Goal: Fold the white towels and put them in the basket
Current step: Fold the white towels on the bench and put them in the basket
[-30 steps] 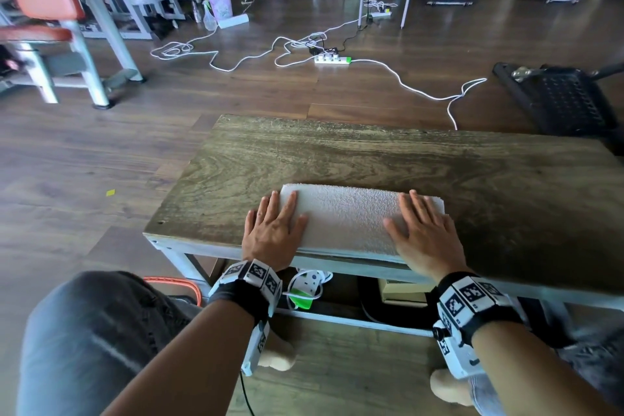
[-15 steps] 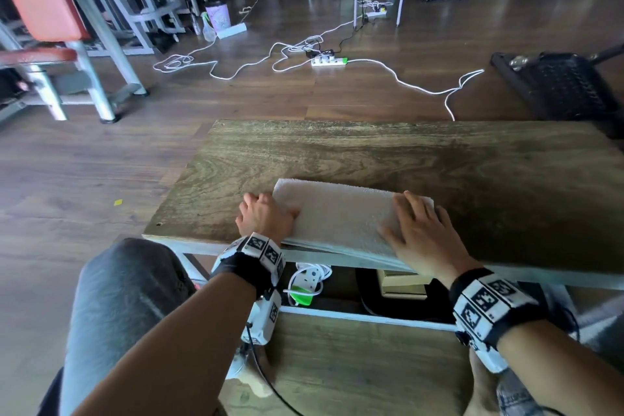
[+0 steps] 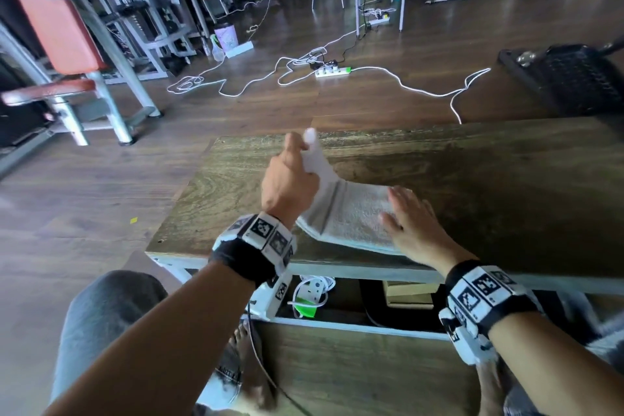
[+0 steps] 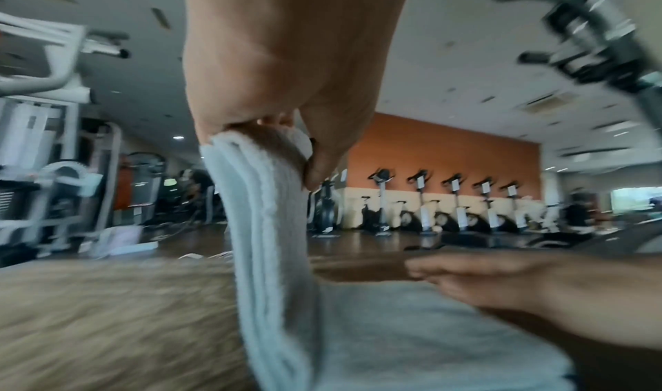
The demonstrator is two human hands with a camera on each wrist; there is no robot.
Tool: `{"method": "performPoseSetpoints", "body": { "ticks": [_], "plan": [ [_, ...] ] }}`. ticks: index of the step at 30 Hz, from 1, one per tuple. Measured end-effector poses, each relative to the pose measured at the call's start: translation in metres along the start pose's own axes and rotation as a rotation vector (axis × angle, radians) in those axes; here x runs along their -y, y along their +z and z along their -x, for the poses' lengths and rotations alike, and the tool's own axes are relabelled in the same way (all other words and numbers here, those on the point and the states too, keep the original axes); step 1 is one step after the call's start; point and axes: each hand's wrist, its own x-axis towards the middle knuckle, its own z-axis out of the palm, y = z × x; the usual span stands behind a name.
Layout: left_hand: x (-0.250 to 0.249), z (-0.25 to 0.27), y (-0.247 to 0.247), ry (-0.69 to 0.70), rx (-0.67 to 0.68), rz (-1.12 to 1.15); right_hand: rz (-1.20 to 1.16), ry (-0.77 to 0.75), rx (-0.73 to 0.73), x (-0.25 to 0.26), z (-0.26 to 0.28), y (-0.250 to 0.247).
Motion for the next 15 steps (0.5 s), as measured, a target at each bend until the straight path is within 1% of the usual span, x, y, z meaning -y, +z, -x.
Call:
{"method": "performPoseSetpoints", "body": {
  "ticks": [2, 3, 4, 6, 8, 9, 11, 13, 15],
  "plan": [
    [-0.019, 0.016, 0.006, 0.241, 0.104, 0.209, -0.057, 0.043, -0.134, 0.001, -0.002, -0.016],
    [-0.023, 0.023, 0.013, 0.325, 0.168, 0.26, -0.121, 0.09, -0.18, 0.0, -0.002, -0.025],
    [-0.024, 0.03, 0.019, 0.347, 0.225, 0.261, -0.211, 0.161, -0.187, 0.0, -0.001, -0.034],
    [-0.019, 0.039, 0.032, 0.255, 0.296, 0.222, -0.385, 0.301, -0.121, -0.002, 0.002, -0.046],
    [-0.009, 0.047, 0.047, 0.198, 0.356, 0.089, -0.402, 0.371, -0.044, -0.003, 0.005, -0.048],
    [-0.003, 0.052, 0.056, 0.203, 0.386, 0.008, -0.376, 0.37, -0.011, -0.002, 0.007, -0.047],
    [0.006, 0.061, 0.068, 0.259, 0.441, -0.107, -0.276, 0.342, 0.036, 0.002, 0.012, -0.042],
    [0.014, 0.067, 0.078, 0.307, 0.479, -0.171, -0.188, 0.31, 0.024, 0.006, 0.014, -0.038],
    [0.018, 0.068, 0.084, 0.317, 0.474, -0.194, -0.156, 0.293, 0.006, 0.009, 0.016, -0.038]
  ]
}}
